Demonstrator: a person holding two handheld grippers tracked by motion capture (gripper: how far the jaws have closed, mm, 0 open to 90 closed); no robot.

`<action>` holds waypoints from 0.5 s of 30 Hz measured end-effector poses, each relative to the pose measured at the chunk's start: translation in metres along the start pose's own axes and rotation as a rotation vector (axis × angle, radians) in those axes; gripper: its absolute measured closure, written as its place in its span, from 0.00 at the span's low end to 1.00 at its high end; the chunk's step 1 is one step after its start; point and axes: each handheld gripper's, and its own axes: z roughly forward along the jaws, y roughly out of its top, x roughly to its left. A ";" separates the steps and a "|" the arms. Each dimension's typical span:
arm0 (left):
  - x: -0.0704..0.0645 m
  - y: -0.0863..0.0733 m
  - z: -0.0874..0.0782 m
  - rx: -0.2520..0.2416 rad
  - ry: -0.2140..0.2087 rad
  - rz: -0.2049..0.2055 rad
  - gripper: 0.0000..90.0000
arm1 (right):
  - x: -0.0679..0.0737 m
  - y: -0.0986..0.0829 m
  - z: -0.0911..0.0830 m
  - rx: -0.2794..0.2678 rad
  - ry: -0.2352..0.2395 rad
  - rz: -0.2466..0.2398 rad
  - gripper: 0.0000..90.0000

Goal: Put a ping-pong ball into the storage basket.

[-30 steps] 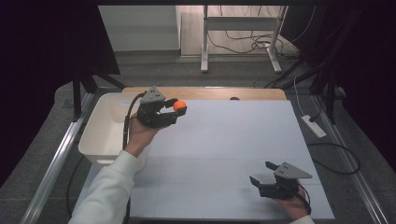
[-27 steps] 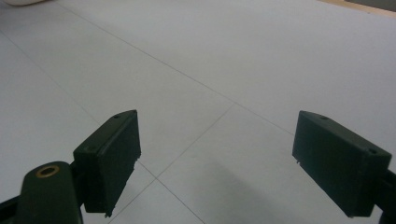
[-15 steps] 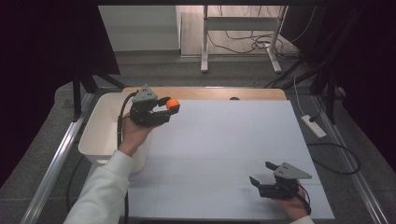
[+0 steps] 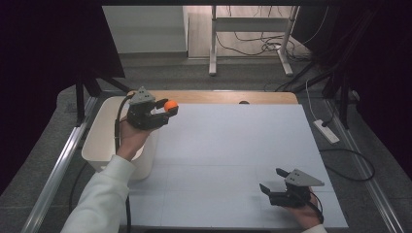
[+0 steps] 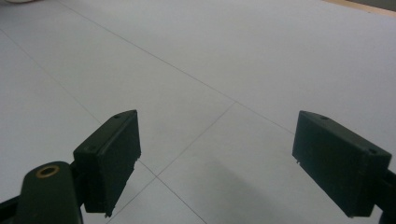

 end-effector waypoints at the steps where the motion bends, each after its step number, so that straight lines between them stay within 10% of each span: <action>1: 0.002 0.000 -0.001 0.001 0.005 -0.001 0.56 | 0.000 0.000 0.000 0.000 0.000 0.001 0.17; 15: 0.023 -0.008 -0.011 0.023 0.066 -0.028 0.56 | 0.001 0.000 0.001 0.004 0.001 -0.005 0.17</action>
